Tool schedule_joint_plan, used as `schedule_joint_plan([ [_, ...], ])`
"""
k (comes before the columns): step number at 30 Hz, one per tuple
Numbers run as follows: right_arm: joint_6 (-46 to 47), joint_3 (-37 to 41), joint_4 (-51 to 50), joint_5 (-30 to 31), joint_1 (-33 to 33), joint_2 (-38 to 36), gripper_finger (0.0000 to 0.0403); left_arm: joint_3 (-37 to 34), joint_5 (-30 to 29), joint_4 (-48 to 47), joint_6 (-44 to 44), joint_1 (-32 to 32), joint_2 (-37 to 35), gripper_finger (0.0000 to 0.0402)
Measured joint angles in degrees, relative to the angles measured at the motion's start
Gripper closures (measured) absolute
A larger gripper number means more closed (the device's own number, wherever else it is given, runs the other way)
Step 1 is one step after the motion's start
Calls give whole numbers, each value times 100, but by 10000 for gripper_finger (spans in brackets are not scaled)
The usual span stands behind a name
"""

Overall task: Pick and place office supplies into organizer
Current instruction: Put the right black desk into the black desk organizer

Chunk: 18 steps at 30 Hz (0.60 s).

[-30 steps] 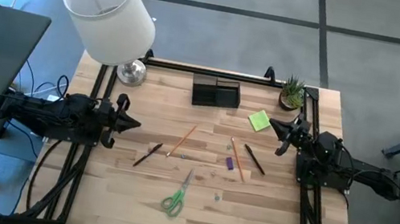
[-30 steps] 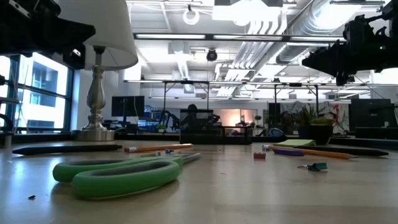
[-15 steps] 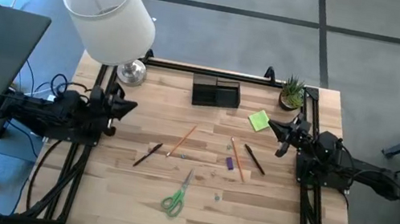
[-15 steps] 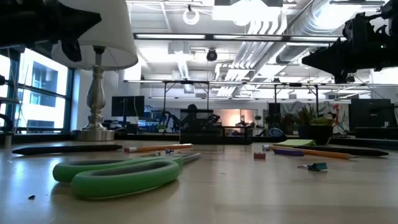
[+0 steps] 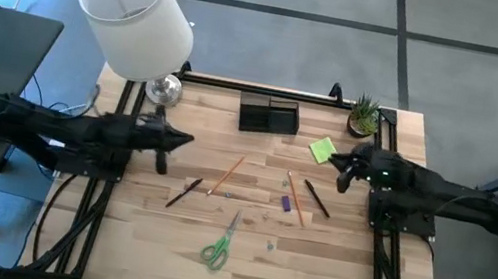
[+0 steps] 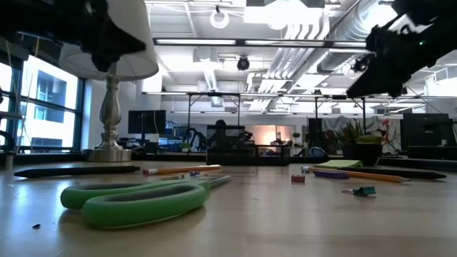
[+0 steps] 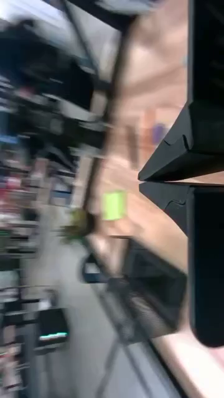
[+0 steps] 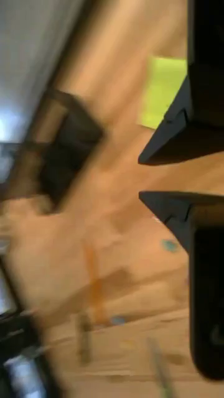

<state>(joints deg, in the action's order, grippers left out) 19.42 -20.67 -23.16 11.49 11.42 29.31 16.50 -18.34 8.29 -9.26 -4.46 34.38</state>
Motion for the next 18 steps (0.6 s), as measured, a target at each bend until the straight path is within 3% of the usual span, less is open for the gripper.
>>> schedule_joint_plan([
  [4, 457, -63, 48, -467, -107, 1016, 285, 240, 14, 136, 4, 1, 1112, 401],
  [9, 677, -67, 314, -683, -294, 2171, 273, 581, 65, 221, 11, 1, 2129, 401],
  [18, 937, -67, 905, -948, -650, 3623, 287, 762, 178, 245, 157, -1, 2880, 401],
])
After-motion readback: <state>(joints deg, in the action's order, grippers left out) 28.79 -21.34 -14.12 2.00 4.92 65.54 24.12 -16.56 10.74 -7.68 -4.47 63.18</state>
